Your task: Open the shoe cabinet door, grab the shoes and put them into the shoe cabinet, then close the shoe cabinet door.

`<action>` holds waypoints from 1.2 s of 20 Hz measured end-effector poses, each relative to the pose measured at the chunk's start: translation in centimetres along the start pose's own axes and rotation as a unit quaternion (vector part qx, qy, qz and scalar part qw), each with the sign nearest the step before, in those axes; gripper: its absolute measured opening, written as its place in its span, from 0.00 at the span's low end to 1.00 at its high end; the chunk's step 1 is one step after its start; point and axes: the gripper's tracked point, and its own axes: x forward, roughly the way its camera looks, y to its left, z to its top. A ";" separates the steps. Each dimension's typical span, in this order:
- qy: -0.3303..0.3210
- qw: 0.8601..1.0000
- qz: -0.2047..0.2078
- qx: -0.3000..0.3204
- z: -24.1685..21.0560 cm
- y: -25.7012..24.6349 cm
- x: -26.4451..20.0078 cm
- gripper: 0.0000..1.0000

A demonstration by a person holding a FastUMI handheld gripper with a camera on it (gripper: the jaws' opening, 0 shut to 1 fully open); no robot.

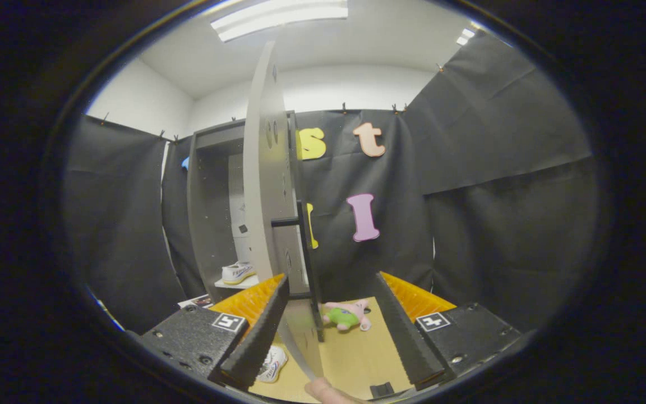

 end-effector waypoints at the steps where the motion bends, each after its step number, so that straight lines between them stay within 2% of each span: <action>1: 0.005 1.000 -0.006 0.001 -0.3 -0.1 -0.3 0.97; 2: 0.003 1.000 -0.012 0.004 -0.3 -0.1 -0.6 1.00; 7: 0.003 1.000 -0.020 0.000 -1.8 1.5 -3.8 1.00; 14: -0.012 0.997 0.055 -0.058 -6.2 10.2 -8.1 1.00; 20: 0.017 0.992 0.108 -0.066 -12.1 16.8 -6.3 1.00; 24: 0.054 0.992 0.101 -0.046 -17.5 18.0 -2.1 1.00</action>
